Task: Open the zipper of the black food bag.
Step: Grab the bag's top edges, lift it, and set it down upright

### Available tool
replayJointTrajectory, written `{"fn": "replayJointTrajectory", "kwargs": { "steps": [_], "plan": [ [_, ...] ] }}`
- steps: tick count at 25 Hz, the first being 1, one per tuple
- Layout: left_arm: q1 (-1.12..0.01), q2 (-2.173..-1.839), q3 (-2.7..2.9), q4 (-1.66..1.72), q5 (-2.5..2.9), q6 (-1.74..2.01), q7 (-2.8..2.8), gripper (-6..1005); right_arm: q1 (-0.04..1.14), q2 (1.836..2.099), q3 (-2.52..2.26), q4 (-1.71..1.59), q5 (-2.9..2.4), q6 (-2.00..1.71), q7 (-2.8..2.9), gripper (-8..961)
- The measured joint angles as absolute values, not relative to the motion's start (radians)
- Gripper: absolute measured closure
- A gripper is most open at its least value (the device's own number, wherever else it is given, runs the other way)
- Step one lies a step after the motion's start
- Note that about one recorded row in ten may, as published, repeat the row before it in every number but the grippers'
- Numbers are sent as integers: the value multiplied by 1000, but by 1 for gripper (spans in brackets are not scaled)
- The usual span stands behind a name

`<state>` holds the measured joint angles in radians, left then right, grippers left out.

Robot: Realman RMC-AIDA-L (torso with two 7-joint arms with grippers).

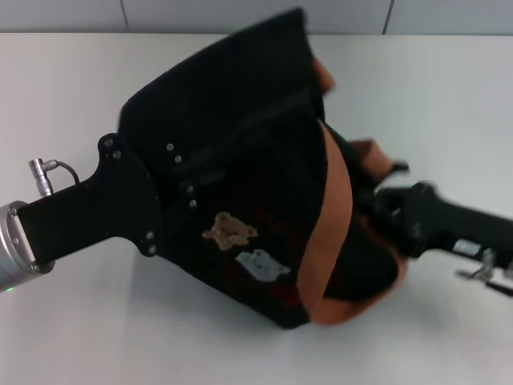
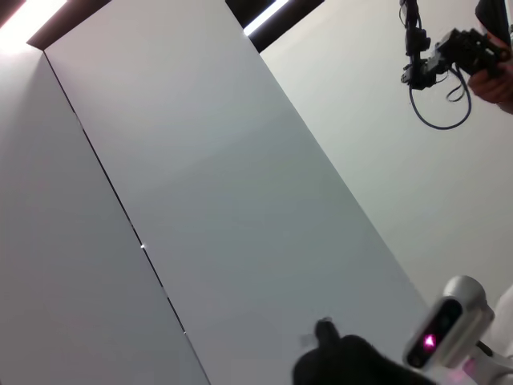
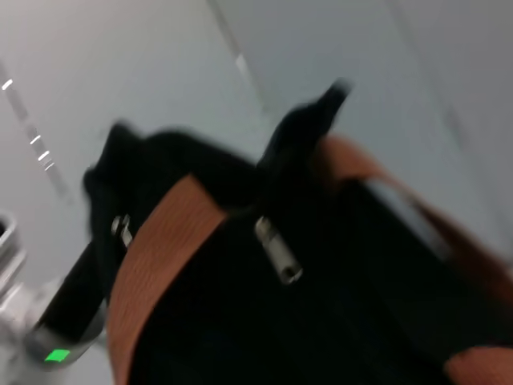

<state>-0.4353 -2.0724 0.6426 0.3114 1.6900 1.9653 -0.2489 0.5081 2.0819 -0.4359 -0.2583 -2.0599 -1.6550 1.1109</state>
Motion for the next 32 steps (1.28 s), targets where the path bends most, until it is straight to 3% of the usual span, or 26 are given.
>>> {"fn": "replayJointTrajectory", "kwargs": {
  "steps": [12, 23, 26, 32],
  "plan": [
    [-451, -2074, 649, 305, 1686, 1967, -248, 905, 673, 2092, -495, -31, -2013, -1501, 996, 934],
    [-424, -2071, 651, 306, 1696, 1962, -245, 905, 586, 2088, -427, -85, -1999, -1526, 971, 836],
    [-423, -2070, 650, 304, 1697, 1957, -245, 905, 565, 2088, -383, -85, -1998, -1536, 904, 635],
    [-426, -2072, 653, 302, 1701, 1940, -235, 905, 545, 2089, -306, -71, -1998, -1568, 717, 634]
  ]
}}
